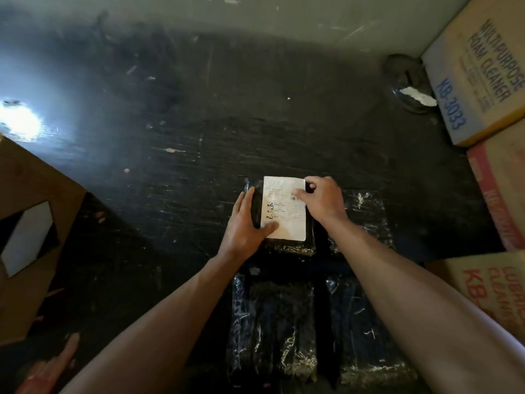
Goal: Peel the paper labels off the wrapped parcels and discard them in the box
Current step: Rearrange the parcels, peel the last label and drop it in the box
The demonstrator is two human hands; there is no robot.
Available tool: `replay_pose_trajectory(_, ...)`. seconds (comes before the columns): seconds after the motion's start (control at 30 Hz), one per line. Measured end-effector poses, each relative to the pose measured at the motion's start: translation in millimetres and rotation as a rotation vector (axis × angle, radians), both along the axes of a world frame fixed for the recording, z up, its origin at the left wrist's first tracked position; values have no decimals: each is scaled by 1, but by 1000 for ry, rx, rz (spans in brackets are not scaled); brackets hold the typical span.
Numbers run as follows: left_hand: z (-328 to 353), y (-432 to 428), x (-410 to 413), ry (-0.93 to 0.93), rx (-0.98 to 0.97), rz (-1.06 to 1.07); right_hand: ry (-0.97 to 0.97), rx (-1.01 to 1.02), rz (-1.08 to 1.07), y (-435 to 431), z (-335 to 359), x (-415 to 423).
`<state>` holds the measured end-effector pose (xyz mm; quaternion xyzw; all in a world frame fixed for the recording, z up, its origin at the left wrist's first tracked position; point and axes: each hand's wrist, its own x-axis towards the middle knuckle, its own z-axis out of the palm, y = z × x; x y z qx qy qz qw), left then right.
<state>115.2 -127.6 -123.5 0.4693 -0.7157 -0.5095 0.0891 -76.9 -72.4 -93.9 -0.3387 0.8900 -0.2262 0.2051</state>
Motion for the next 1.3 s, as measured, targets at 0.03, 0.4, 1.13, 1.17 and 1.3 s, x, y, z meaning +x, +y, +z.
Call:
replay_pose_trajectory(0.03,-2,-1,0,7,-8,3,8,-4,23,-3,0,-3)
replay_pose_trajectory(0.4,-11,1,-2,35,13,34,-241,23,1,-27,6,-26)
replay_pose_trajectory(1.13,-7,2,-3,36,-11,6,-163,-219,-5,14,36,22)
replay_pose_trajectory(1.17,-7,2,-2,37,-13,7,-158,-233,-13,16,39,23)
replay_pose_trajectory(1.3,-8,3,-1,66,-8,18,-162,-278,-19,23,61,21)
